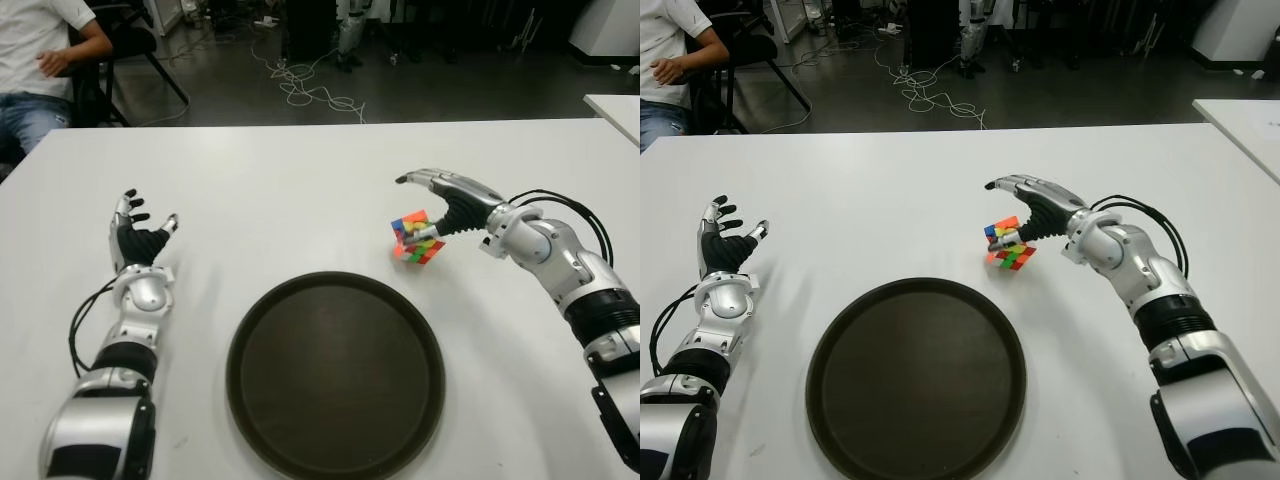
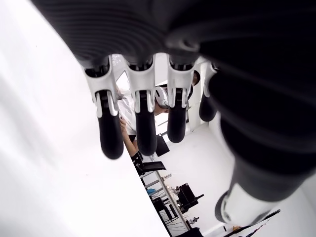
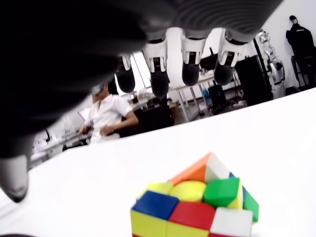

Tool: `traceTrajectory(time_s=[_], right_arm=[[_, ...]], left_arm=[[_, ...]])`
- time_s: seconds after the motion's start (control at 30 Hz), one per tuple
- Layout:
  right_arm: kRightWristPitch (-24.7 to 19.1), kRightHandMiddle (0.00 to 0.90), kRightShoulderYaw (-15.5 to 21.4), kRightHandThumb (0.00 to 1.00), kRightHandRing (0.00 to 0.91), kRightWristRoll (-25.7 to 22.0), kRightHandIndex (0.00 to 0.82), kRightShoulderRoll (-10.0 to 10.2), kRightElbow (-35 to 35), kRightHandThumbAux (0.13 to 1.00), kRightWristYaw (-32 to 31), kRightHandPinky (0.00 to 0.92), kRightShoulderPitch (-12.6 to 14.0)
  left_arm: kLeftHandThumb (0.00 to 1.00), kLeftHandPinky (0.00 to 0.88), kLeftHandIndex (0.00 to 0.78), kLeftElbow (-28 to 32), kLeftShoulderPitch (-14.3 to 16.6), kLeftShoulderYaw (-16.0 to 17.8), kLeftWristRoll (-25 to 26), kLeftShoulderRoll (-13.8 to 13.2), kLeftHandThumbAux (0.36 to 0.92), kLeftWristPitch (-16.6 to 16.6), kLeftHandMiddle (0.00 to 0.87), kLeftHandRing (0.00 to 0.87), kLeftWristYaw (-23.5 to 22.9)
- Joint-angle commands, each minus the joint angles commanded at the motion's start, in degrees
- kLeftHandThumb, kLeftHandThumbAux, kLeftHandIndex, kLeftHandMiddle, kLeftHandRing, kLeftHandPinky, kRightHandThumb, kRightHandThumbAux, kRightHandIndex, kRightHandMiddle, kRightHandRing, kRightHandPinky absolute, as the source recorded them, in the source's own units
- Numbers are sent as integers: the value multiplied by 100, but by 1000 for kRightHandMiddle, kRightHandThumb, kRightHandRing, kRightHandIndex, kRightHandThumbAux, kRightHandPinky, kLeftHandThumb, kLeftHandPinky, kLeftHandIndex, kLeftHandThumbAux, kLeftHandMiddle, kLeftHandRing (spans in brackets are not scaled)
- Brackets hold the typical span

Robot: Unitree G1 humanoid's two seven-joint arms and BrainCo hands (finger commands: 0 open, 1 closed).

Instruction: Pick up the Rubik's Cube and put it in the plate

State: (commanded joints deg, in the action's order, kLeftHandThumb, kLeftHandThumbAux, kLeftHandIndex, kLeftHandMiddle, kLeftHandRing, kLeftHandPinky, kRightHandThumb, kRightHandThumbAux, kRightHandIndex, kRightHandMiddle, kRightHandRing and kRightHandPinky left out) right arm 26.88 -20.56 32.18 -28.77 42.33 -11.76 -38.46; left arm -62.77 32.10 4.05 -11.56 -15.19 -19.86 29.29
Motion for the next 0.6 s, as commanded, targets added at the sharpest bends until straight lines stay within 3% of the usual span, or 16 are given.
traceTrajectory(time_s=[0.33, 0.6], right_arm=[[-30, 0, -78, 0, 0, 19, 0, 1, 149, 564, -121, 0, -50], [-40, 0, -195, 0, 0, 78, 0, -5, 250, 562, -321, 0, -123]], left_arm=[[117, 302, 128, 6, -1, 5, -5, 6, 746, 10, 204, 238, 7], [88, 340, 125, 13, 2, -22, -47, 6, 761, 72, 214, 260, 68]])
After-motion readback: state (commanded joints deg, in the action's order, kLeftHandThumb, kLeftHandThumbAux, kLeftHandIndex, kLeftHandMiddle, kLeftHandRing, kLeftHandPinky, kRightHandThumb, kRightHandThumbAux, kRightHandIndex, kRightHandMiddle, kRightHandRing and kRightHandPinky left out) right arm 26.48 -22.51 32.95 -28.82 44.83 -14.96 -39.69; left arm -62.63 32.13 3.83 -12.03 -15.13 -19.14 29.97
